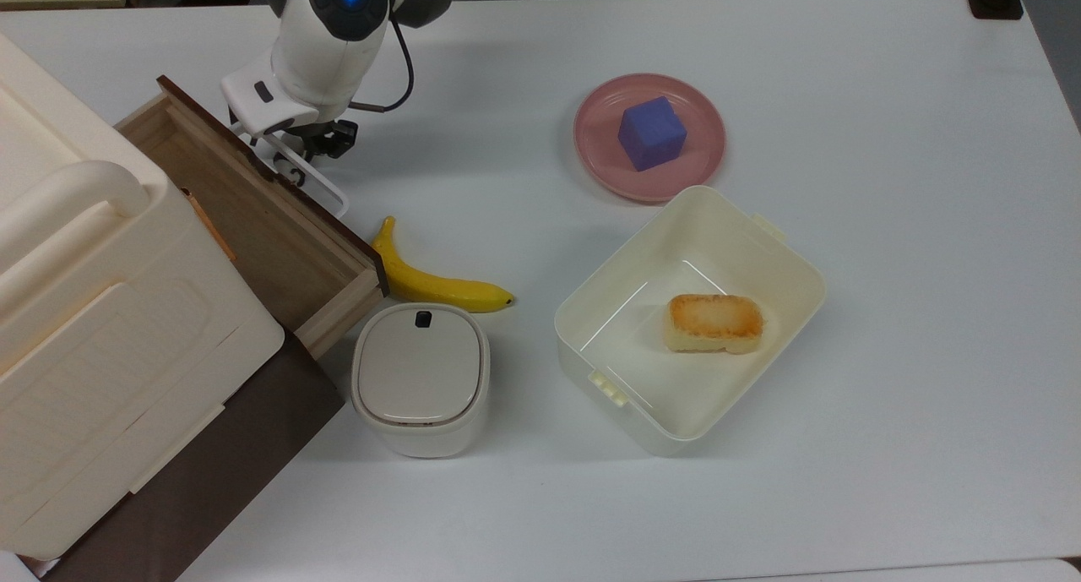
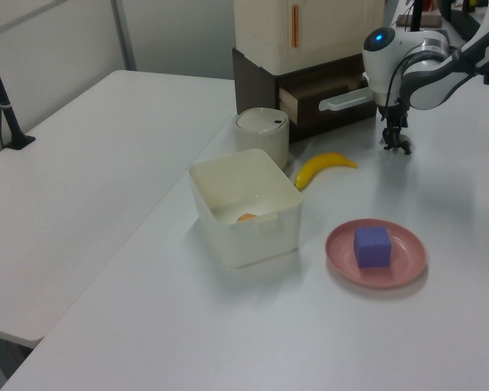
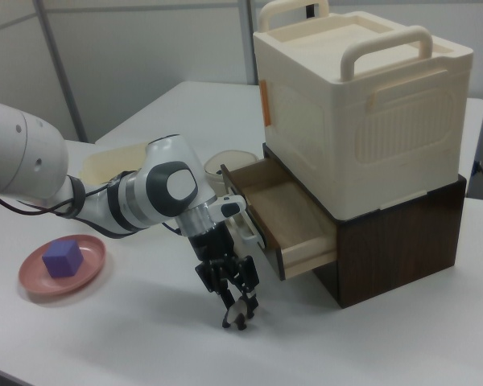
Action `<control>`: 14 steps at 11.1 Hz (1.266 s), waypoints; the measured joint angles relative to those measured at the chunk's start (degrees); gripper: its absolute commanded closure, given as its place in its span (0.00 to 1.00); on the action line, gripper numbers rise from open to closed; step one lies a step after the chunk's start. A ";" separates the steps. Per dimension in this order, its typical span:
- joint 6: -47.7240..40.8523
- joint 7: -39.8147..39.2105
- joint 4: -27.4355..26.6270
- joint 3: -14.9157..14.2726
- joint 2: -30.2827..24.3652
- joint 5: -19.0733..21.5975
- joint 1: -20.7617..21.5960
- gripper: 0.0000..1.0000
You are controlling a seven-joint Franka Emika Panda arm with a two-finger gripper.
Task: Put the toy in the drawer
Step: 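Lower the gripper and close it on the panda toy, then lift the panda toy and carry it over the open drawer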
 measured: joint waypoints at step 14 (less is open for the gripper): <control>-1.61 0.97 3.21 2.96 -3.69 3.63 2.69 1.00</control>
